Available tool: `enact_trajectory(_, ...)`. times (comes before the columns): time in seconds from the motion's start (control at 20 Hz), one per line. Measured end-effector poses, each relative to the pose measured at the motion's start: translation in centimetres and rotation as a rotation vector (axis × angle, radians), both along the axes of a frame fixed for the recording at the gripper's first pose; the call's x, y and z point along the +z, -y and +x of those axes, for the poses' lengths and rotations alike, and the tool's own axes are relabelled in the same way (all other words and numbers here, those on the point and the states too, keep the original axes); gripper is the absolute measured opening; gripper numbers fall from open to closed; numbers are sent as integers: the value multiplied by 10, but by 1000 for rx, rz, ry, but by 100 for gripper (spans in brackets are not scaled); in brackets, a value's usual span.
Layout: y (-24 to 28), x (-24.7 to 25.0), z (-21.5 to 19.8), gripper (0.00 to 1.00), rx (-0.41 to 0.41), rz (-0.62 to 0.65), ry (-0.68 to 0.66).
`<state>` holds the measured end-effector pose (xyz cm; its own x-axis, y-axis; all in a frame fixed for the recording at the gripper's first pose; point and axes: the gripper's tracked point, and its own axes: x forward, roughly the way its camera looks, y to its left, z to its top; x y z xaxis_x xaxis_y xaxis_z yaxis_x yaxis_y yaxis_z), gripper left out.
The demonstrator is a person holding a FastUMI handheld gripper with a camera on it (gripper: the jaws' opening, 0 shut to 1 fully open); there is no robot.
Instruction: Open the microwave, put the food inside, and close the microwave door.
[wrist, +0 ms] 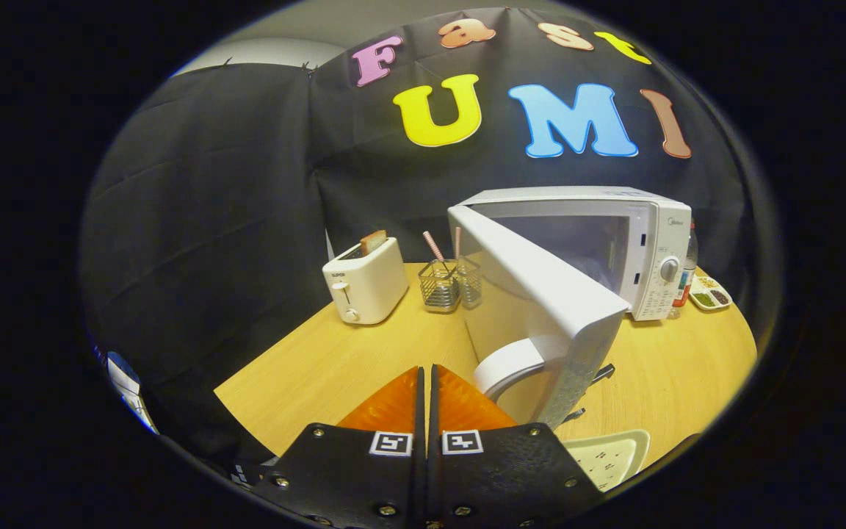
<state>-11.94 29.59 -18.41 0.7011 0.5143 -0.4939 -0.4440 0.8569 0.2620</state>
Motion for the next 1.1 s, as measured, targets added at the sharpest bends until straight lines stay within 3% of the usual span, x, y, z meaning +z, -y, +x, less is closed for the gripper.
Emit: enact_trajectory(1.1, 134, -18, 139, 1, -227, -3, -10)
